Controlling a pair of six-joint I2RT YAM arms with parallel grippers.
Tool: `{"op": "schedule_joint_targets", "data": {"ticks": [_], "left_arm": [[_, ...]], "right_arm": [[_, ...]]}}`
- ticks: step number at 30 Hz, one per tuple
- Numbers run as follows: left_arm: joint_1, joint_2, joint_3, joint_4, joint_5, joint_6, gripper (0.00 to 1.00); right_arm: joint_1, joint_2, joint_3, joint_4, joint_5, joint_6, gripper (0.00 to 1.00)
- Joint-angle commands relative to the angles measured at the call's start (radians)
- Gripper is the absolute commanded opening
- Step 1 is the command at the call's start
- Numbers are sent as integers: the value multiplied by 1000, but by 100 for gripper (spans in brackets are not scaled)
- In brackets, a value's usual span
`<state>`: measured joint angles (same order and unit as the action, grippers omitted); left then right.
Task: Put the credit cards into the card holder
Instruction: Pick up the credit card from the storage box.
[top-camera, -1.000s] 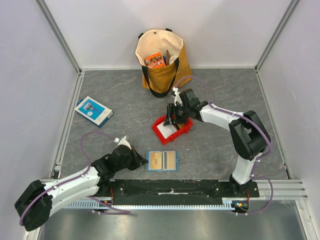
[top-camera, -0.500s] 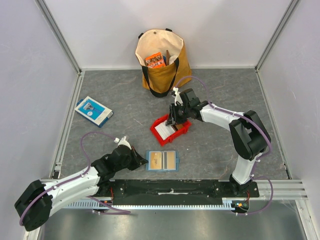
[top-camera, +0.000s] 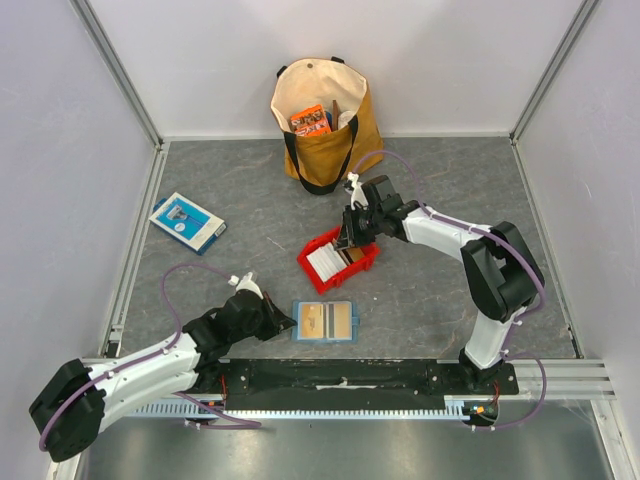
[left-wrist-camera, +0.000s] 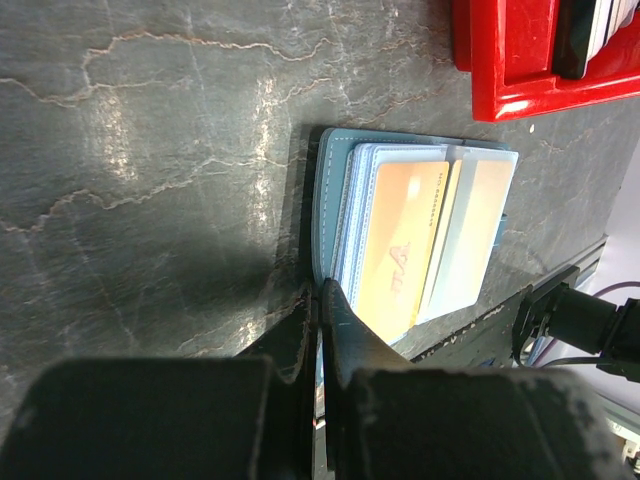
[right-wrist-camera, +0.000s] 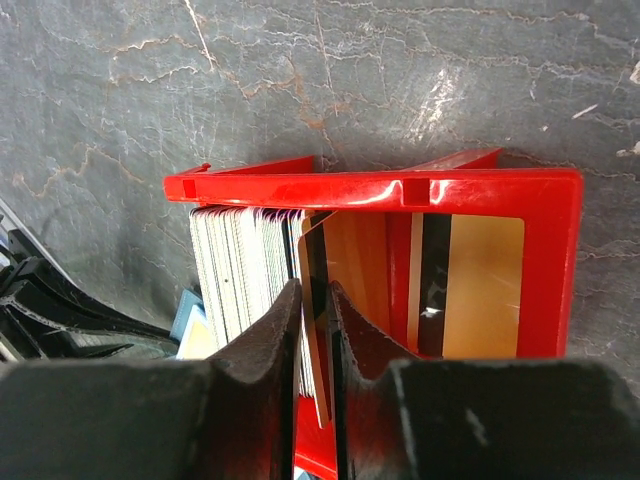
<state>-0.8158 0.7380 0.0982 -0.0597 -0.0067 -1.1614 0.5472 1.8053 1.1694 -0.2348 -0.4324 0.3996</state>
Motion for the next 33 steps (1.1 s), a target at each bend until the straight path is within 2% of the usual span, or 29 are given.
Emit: {"op": "schedule_joint_targets", "data": {"ticks": [1,10,22,24,26,33], "left_arm": [[-2,0,24,35,-15,11,2],[0,4,28,38,-13,14,2],[0,12,28,41,-12,16,2],[1,11,28,43,-10,16,2],[-2,6,28,40,-9,16,2],[0,-12,28,40,-3,25,2]], "right_arm": [[-13,-43,10,5,-34,-5,19],[8,8,24,-64,162,-42,12],[109,38,45,-112,352,-82,15],[122,39,52,-121,389,-87,10],[128,22,58,-123,411,-91,0],[128,-147,73,-117,501,-93,0]]}}
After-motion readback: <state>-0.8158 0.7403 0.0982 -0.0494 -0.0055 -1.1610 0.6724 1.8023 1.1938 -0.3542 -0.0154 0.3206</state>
